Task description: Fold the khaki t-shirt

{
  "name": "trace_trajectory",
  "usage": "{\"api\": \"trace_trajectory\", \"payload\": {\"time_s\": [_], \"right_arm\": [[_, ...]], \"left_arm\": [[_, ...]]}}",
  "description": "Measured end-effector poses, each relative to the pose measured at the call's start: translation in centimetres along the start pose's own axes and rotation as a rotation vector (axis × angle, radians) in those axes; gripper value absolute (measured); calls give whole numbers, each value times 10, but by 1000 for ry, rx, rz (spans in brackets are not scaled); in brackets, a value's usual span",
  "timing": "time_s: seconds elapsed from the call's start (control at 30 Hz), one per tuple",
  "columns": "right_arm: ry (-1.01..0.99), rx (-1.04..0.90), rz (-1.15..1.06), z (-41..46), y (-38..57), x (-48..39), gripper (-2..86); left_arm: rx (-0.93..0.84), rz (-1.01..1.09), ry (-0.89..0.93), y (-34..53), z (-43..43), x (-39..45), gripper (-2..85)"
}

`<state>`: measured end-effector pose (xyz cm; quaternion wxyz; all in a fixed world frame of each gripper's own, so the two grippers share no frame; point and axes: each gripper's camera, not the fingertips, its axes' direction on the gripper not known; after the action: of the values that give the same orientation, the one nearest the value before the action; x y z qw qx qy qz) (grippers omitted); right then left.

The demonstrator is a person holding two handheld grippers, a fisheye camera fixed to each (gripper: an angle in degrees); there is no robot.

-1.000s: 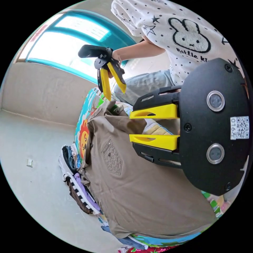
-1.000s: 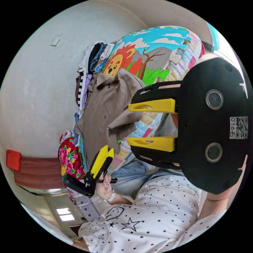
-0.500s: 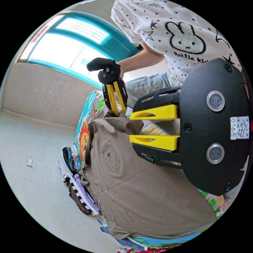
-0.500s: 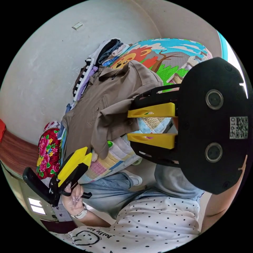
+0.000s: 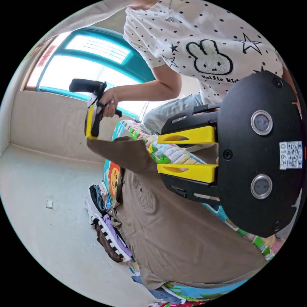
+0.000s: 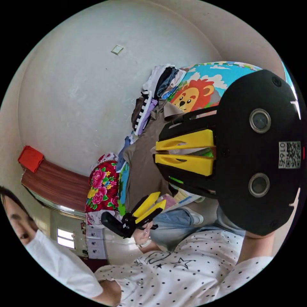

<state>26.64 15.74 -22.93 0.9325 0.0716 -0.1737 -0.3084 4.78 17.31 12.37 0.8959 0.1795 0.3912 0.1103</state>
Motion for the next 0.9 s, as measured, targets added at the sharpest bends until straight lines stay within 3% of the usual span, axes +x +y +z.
{"api": "trace_trajectory", "payload": {"time_s": [0.1, 0.17, 0.33, 0.5, 0.7, 0.9], "right_arm": [[17, -167, 192, 62, -28, 61, 48], [-8, -287, 294, 91, -24, 93, 129], [27, -187, 340, 52, 31, 91, 142], [-11, -265, 407, 27, 94, 76, 140], [-77, -330, 474, 16, 128, 107, 141], [-98, -374, 400, 25, 130, 113, 107]], "left_arm": [[-1, -51, -101, -1, 3, -5, 93], [0, -74, -146, 0, 5, -10, 93], [3, -129, -177, -13, 18, -34, 94], [-11, -203, -213, -46, 38, -78, 99], [-199, -152, 51, -74, 80, -122, 72], [-105, -137, 107, -71, 77, -123, -1]]}}
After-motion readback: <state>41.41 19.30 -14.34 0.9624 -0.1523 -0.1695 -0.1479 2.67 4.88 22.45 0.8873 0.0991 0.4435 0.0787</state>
